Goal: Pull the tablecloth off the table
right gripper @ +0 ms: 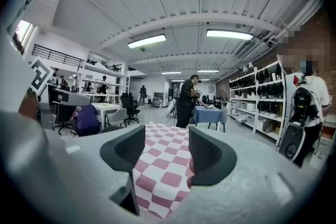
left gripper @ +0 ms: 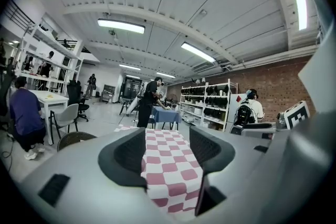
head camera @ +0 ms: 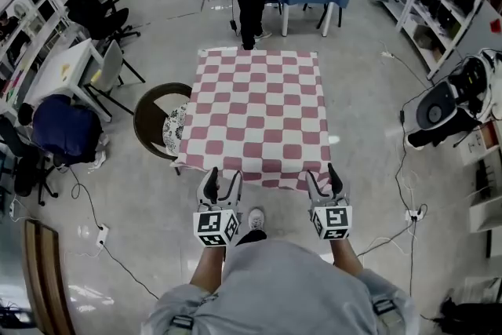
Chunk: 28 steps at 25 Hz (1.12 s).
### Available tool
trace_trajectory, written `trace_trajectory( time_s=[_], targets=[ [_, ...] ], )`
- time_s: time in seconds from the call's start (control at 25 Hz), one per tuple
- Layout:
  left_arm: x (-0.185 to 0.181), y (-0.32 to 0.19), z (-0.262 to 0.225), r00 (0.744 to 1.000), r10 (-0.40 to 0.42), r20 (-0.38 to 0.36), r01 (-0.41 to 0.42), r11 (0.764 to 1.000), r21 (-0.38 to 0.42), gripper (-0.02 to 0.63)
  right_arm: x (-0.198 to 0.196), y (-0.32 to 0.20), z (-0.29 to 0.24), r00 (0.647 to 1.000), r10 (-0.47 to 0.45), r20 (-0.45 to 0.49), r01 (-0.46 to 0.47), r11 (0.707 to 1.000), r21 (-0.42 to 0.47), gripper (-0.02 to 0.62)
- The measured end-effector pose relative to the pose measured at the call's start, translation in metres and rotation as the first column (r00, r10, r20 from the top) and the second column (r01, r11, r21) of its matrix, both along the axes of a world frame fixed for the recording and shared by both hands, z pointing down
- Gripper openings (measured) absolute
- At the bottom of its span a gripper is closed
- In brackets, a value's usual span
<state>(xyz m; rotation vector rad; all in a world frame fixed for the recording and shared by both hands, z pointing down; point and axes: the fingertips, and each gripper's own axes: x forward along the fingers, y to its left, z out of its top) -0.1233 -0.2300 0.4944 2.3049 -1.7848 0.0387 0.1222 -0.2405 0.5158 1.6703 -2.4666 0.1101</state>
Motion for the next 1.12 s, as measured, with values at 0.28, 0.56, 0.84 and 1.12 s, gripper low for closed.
trace_trajectory(
  time_s=[0.28, 0.56, 0.84, 1.12],
  targets=[
    [-0.038, -0.055, 0.024, 0.997, 0.03, 0.067, -0.025, 0.998, -0.06, 0.252, -0.041, -0.054, 0.04, 0.998, -0.047, -0.048, 0.042, 0.995, -0.095, 0.242],
    [-0.063, -0.102, 0.089, 0.989, 0.107, 0.105, -0.083, 0.974, -0.212, 0.252, -0.066, -0.095, 0.098, 0.983, -0.115, -0.142, 0.078, 0.968, -0.239, 0.242],
    [-0.069, -0.136, 0.162, 0.938, 0.252, 0.238, -0.155, 0.919, -0.363, 0.252, -0.088, -0.116, 0.17, 0.928, -0.238, -0.288, 0.121, 0.921, -0.371, 0.242],
    [-0.057, -0.138, 0.247, 0.736, 0.525, 0.427, -0.253, 0.799, -0.546, 0.252, -0.101, -0.106, 0.249, 0.724, -0.478, -0.497, 0.189, 0.831, -0.523, 0.242]
  ],
)
